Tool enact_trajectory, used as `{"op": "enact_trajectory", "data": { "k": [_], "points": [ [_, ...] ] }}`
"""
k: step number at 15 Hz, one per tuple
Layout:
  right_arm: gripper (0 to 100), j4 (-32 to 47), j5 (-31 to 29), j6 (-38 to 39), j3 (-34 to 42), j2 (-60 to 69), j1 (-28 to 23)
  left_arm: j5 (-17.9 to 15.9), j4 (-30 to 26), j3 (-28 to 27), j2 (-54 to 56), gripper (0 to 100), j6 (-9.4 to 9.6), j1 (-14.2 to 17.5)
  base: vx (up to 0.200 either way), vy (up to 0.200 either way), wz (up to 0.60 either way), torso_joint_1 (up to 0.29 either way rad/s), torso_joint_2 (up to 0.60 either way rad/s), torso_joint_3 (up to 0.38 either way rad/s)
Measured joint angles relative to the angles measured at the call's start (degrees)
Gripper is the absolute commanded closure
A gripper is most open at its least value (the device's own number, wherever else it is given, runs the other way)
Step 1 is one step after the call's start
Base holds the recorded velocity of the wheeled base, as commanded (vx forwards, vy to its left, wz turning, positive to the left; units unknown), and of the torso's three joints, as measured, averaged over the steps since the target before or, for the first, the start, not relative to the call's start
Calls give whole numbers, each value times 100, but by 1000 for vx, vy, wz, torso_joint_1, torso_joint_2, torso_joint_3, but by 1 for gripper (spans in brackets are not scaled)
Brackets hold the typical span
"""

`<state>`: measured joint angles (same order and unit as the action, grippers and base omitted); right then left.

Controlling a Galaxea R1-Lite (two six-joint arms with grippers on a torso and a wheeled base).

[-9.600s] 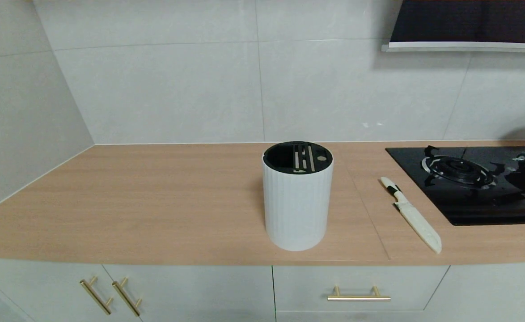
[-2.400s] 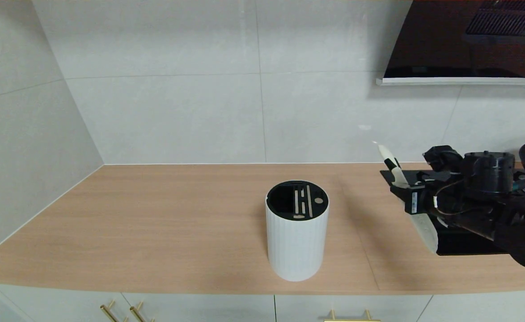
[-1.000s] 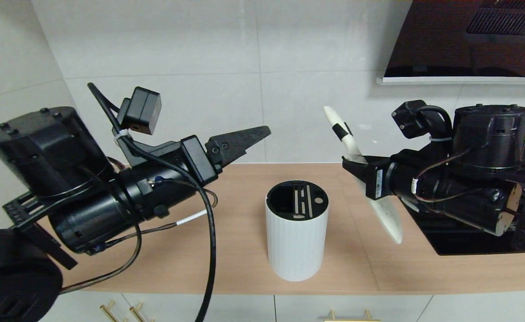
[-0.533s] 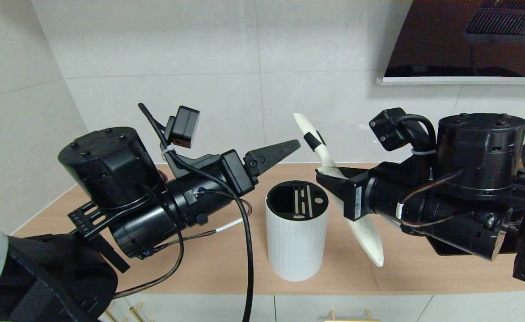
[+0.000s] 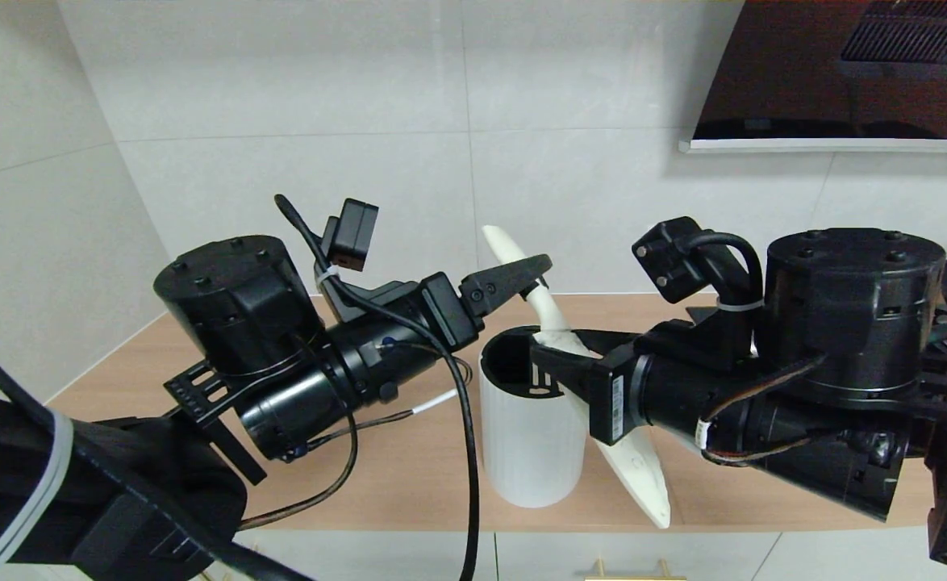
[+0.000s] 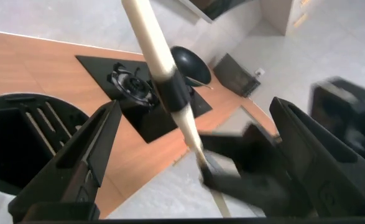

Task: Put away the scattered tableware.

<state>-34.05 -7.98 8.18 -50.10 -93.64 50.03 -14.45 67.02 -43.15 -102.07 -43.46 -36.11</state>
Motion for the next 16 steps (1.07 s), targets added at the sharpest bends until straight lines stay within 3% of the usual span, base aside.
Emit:
{"op": "enact_trajectory", "data": {
  "k": [1, 7, 8, 16],
  "points": [
    [100, -99, 2, 30, 0, -35, 21, 139, 4, -48, -32, 0, -2, -40, 0, 0, 0, 0, 0, 0],
    [100, -330, -9, 62, 55, -208, 132, 169, 9, -105, -126, 0, -2, -105, 0, 0, 0, 0, 0, 0],
    [100, -332, -9, 62, 57, -217, 138, 176, 11, -105, -134, 100, -2, -105, 0, 0, 0, 0, 0, 0],
    [100, -497, -17, 52, 129, -223, 145, 161, 15, -105, -206, 100, -2, -105, 0, 0, 0, 0, 0, 0]
  ]
}}
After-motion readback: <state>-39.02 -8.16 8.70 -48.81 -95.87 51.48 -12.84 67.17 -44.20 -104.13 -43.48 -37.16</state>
